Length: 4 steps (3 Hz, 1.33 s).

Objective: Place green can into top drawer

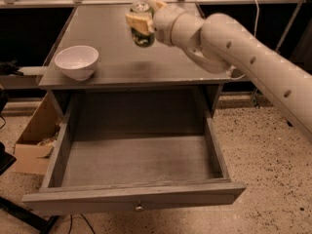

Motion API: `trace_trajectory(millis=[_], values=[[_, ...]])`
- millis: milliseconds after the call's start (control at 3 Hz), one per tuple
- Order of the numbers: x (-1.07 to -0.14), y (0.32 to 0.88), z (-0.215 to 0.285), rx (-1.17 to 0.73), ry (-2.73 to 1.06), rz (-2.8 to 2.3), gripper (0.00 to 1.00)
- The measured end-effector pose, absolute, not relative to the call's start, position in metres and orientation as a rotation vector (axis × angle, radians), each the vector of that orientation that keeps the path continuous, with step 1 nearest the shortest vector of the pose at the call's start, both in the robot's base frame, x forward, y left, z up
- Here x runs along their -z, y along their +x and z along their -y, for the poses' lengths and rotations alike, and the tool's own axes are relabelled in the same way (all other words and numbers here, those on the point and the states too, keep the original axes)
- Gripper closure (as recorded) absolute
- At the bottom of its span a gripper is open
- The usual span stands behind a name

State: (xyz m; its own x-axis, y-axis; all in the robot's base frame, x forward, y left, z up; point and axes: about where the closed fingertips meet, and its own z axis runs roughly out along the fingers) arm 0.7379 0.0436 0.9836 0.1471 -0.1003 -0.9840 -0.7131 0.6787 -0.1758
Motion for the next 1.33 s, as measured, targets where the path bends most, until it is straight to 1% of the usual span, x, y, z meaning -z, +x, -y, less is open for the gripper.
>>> trace_trajectory(millis=[333,667,1000,1333], values=[[-0.919,0.652,-0.054,-0.625,-0.783,-1.426,1.00],[-0.920,0.654,-0.052,-0.622,-0.779,-1.428,1.00],[-0.922,0.628,-0.043,-0.654,-0.825,-1.399,1.00],[-0.917,0.583,-0.030,-0.723,-0.893,-1.369,1.00]])
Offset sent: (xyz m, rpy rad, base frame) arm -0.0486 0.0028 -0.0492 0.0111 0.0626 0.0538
